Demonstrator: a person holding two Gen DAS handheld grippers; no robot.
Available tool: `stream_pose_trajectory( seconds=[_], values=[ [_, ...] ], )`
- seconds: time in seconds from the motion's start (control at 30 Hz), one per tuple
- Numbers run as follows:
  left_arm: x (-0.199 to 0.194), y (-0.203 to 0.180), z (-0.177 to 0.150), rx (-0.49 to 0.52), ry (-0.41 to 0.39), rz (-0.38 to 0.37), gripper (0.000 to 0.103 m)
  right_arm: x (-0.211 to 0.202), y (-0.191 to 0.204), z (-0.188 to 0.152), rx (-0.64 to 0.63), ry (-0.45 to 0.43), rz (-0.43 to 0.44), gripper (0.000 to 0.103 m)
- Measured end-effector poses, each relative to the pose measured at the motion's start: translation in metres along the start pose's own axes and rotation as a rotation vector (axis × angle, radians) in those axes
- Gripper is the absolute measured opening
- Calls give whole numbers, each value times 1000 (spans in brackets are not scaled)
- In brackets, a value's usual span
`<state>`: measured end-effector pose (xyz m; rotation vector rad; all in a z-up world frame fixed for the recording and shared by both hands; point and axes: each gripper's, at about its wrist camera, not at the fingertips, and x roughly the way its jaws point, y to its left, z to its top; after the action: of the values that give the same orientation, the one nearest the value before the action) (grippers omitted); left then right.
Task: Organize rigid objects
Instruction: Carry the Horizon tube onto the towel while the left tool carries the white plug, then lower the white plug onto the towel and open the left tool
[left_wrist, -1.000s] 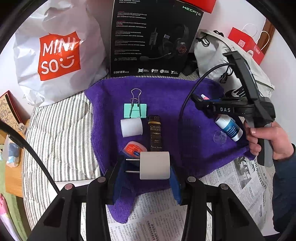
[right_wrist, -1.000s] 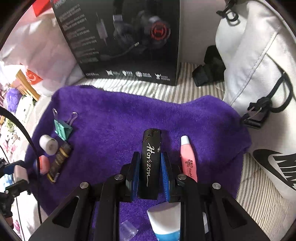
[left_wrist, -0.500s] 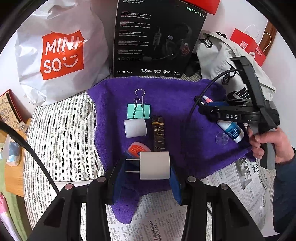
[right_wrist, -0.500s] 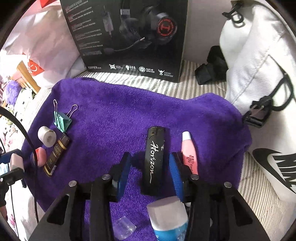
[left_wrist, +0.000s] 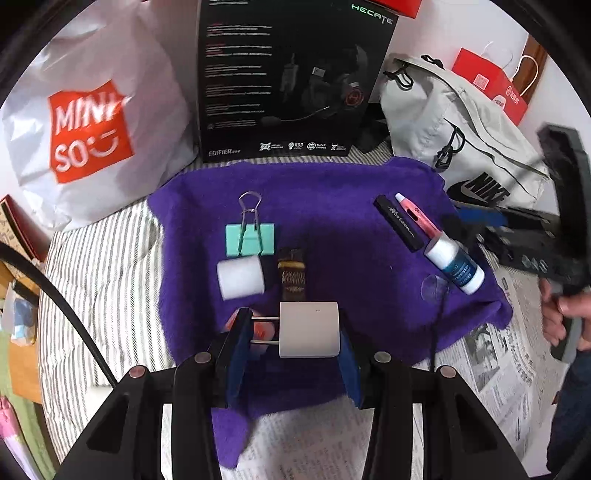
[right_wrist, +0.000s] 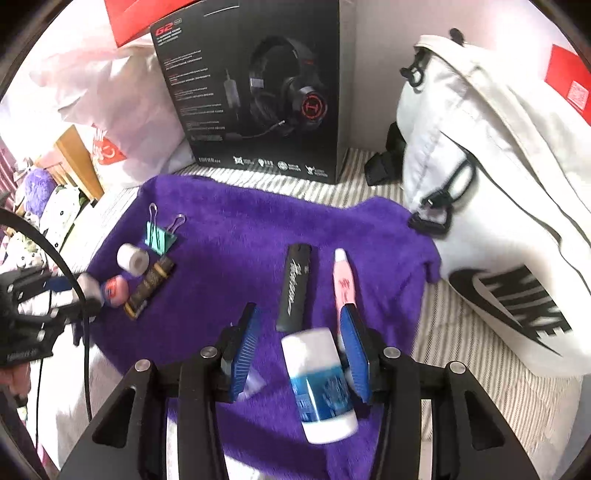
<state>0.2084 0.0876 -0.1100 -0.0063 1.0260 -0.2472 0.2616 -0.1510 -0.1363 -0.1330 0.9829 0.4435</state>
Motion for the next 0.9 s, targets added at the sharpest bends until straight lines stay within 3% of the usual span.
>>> stream_pose_trajectory(
  seconds=[0.4,0.9],
  values=[
    [34,-23,20,25,28,-29,41,-6,-8,-38,10,18,46,45],
    [72,-48,43,108,49,0,41,-11,-12,-61,50,16,60,45]
  ],
)
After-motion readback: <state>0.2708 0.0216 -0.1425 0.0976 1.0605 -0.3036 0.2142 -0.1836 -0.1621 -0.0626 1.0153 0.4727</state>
